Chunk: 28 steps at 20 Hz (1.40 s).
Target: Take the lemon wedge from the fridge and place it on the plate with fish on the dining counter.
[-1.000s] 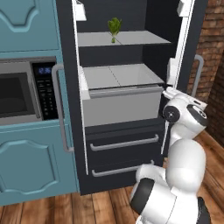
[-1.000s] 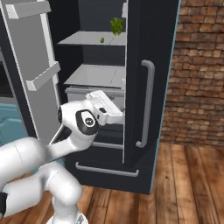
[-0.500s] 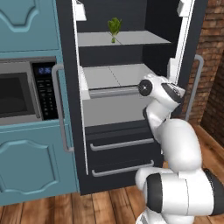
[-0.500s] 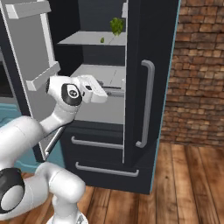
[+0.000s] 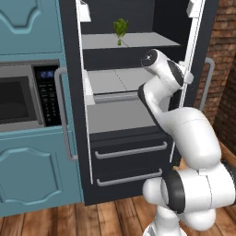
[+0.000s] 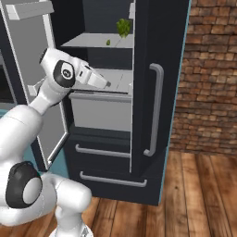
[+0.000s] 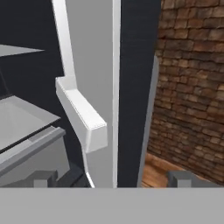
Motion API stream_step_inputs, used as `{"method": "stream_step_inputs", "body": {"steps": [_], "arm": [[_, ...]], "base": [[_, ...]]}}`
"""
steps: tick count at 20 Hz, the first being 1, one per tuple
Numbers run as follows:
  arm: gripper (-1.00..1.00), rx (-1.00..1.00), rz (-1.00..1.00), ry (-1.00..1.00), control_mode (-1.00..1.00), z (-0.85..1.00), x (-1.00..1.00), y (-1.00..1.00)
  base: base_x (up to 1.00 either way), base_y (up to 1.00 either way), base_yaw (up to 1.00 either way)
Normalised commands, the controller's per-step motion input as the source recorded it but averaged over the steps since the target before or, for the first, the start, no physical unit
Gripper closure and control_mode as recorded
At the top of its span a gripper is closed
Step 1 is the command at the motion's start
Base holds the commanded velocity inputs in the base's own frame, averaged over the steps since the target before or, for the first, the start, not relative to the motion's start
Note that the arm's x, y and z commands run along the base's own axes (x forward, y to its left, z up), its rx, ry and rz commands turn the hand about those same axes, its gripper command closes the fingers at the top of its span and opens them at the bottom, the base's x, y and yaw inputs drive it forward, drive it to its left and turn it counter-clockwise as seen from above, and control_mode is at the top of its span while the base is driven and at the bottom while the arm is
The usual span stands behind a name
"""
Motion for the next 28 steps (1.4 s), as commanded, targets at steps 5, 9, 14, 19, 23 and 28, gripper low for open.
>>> {"method": "stream_step_inputs", "body": {"steps": [5,9,14,19,23,28], "arm": [[-1.00,0.00,0.00,0.00,-1.00,-0.03,0.52,-0.38],[-1.00,0.00,0.00,0.00,-1.00,-0.04,0.49,-0.50],[-1.00,-0.04,-0.06,0.02,-1.00,-0.13,0.33,-0.56],[-1.00,0.00,-0.20,0.10,-1.00,-0.16,-0.40,-0.85],[-1.00,0.00,-0.28,0.16,-1.00,-0.20,-0.71,-0.93],[-1.00,0.00,-0.32,0.17,-1.00,-0.18,-0.77,-0.95]], "base": [[0.00,0.00,0.00],[0.00,0.00,0.00],[0.00,0.00,0.00],[0.00,0.00,0.00],[0.00,0.00,0.00],[0.00,0.00,0.00]]}}
